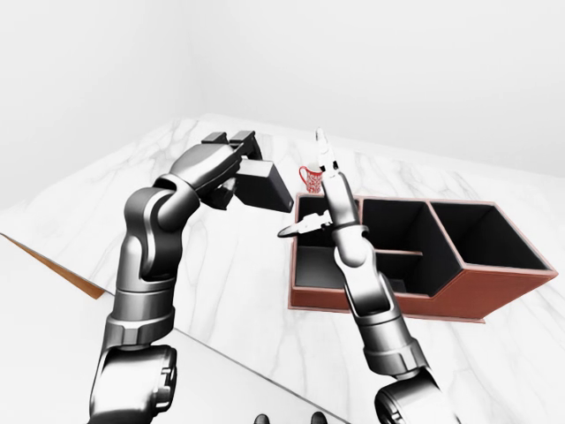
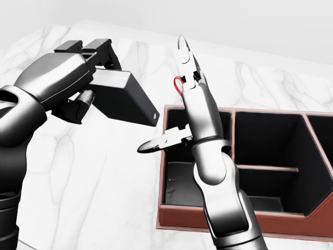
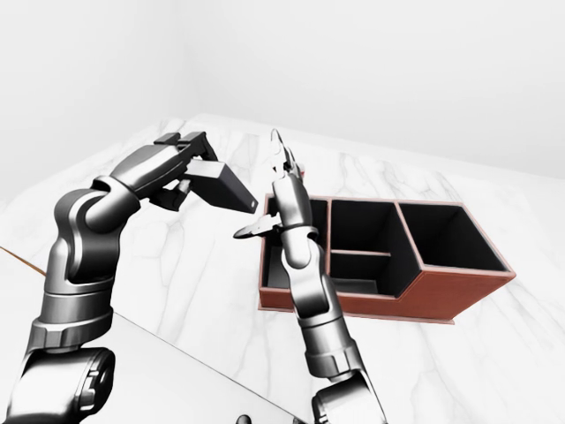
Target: Pick up the book and place it in the right compartment of the caddy.
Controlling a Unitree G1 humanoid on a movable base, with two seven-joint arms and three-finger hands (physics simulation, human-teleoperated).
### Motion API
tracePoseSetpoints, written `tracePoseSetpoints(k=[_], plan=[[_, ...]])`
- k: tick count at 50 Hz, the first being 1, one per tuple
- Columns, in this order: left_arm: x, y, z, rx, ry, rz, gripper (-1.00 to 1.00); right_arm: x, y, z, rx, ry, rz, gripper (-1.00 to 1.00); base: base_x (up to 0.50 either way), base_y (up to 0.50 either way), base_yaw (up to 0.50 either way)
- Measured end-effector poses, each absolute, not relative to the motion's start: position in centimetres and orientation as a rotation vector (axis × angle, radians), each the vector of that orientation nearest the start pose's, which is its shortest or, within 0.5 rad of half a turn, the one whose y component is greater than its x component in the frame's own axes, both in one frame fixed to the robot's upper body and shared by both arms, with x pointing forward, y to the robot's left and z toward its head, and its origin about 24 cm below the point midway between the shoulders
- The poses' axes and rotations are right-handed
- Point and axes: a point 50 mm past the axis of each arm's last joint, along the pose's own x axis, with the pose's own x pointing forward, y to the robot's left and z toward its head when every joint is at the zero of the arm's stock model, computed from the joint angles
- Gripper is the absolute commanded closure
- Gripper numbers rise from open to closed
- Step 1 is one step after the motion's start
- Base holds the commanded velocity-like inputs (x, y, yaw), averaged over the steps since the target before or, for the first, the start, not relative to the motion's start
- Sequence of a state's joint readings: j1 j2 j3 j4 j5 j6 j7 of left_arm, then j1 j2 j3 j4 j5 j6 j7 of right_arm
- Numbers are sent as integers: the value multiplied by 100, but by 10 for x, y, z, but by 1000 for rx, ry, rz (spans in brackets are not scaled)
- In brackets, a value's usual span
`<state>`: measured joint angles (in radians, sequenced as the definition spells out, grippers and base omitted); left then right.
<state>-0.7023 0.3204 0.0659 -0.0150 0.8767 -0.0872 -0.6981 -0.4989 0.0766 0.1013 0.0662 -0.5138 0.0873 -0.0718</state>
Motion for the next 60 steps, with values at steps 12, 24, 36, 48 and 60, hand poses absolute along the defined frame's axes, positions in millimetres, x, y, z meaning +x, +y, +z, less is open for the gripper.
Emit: tracePoseSetpoints(k=[12, 24, 36, 48, 60], plan=[[330, 145, 234, 1340, -352, -332, 100, 324, -67, 163, -438, -406, 67, -100, 0, 0, 0], [326, 142, 236, 1336, -379, -331, 100, 326, -59, 170, -432, -428, 81, -100, 0, 0, 0], [322, 138, 238, 1333, -403, -331, 100, 328, -54, 172, -430, -428, 93, -100, 0, 0, 0], [318, 135, 237, 1327, -423, -332, 100, 332, -50, 174, -429, -426, 102, -100, 0, 0, 0], [311, 133, 236, 1319, -444, -333, 100, 334, -48, 175, -424, -426, 104, -100, 0, 0, 0]])
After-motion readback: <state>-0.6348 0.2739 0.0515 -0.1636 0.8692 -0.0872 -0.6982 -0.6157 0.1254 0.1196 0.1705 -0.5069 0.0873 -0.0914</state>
